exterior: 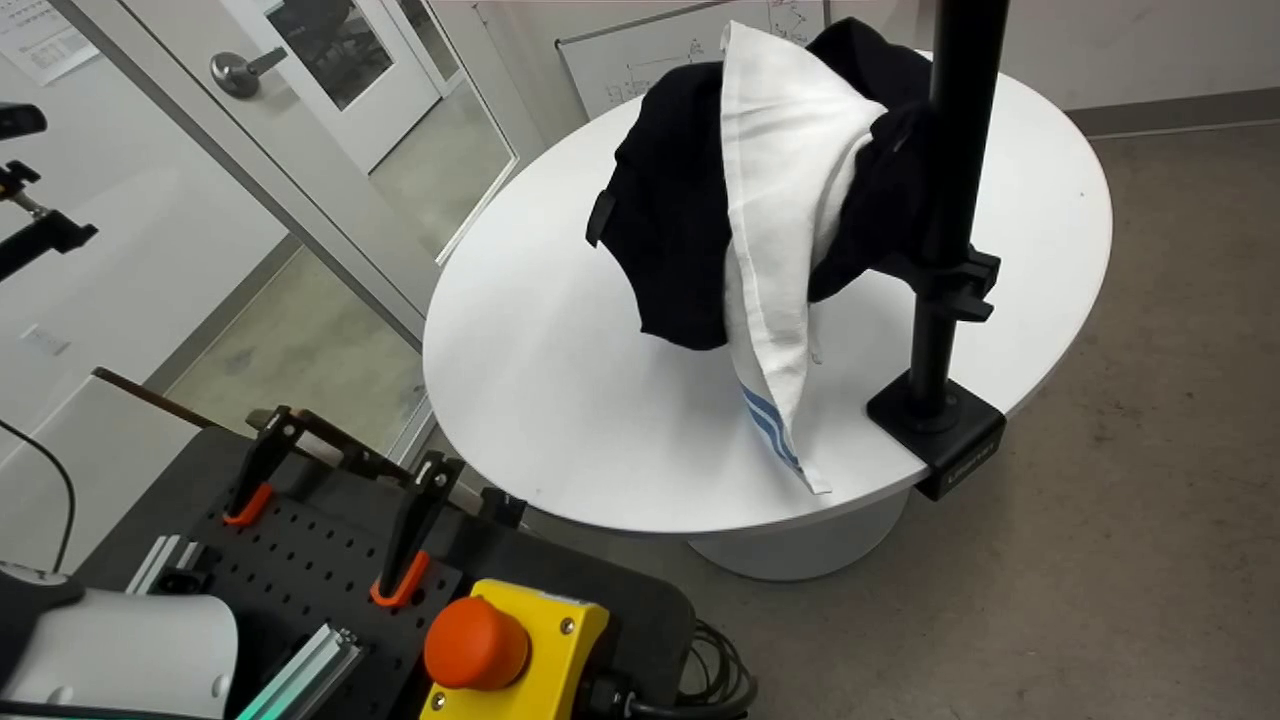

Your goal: Pick up the white cloth and put it on the table

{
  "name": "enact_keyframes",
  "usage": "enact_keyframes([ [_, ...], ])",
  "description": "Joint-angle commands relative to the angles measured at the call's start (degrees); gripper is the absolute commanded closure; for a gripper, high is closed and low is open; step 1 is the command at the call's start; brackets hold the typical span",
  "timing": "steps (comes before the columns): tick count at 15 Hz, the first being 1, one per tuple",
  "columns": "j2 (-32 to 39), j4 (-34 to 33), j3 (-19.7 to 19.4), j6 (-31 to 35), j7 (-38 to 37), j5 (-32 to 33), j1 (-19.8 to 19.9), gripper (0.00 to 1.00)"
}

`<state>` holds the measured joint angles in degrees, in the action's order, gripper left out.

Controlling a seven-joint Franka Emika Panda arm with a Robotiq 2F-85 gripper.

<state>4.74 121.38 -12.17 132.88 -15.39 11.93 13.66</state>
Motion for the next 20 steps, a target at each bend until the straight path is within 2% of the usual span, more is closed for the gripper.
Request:
enact_keyframes([
  [1,5.31,-4.48,-1.18,-0.57,-3.77,-0.50,-0.50,0.00],
  [8,10.77,-6.22,-2.25,-1.09,-7.91,0.37,-1.74,0.00],
  [19,14.89,-6.37,-4.13,-0.99,-9.69,1.15,-2.79,0.00],
  [20,15.10,-6.31,-4.22,-0.99,-9.71,1.13,-2.89,0.03],
])
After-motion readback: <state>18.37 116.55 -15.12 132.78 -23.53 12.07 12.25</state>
